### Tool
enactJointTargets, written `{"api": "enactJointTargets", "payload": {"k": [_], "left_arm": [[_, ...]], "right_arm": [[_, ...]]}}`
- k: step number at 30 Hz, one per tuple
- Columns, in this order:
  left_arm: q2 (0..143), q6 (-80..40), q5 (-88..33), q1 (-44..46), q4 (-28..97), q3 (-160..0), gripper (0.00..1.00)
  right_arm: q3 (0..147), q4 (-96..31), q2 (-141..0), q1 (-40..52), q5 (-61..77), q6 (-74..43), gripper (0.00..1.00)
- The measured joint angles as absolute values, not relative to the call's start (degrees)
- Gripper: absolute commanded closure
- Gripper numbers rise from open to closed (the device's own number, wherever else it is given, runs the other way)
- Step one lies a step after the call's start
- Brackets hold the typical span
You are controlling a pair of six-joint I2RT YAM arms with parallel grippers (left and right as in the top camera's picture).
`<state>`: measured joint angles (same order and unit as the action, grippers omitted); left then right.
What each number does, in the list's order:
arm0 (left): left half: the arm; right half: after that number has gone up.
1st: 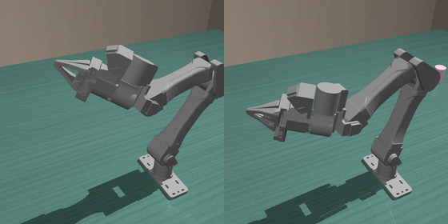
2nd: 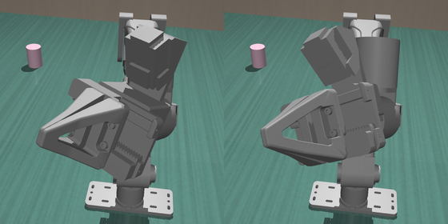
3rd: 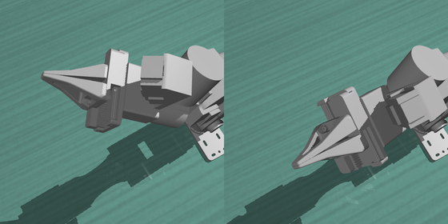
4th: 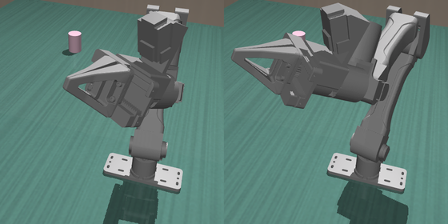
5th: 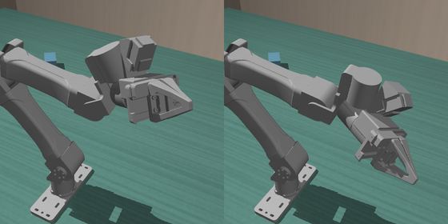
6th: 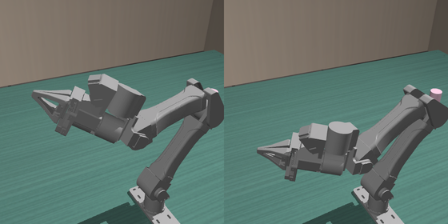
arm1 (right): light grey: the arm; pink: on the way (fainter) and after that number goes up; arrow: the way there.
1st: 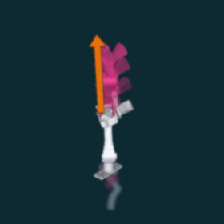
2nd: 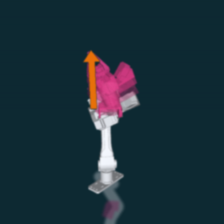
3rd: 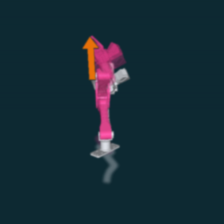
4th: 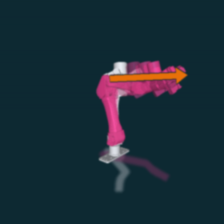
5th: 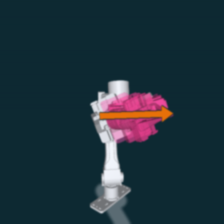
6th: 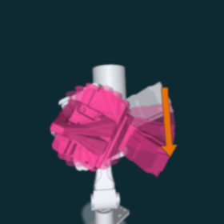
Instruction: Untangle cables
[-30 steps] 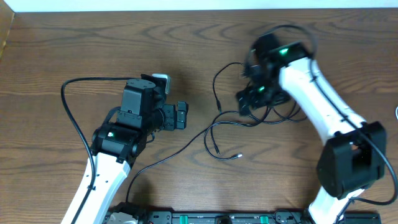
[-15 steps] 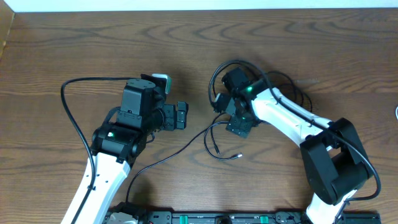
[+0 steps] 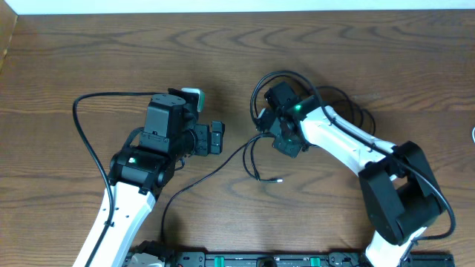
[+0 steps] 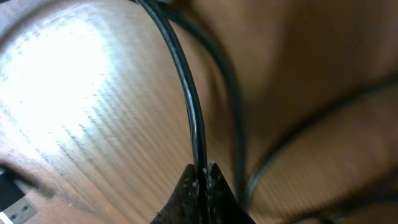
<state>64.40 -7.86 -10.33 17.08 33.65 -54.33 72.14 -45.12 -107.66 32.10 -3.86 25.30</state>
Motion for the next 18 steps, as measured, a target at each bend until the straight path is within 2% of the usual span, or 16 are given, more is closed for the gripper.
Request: {"api": "enactJointTargets", "payload": {"k": [3, 12, 18], "left_arm": [[64.4, -7.9, -10.3, 17.1, 33.6, -54.3, 0.02], [64.4, -7.9, -10.3, 17.1, 33.7, -54.3, 0.02], [64.4, -7.9, -10.3, 17.1, 33.7, -54.3, 0.02]], "right_arm": [[75.1, -45.1, -104.6, 32.1, -6.6, 22.4, 0.99], [97.5, -42.7, -88.8, 29.7, -10.7, 18.9, 0.99], [109.0, -41.3, -84.8, 26.6, -11.6, 17.0, 0.99]]}}
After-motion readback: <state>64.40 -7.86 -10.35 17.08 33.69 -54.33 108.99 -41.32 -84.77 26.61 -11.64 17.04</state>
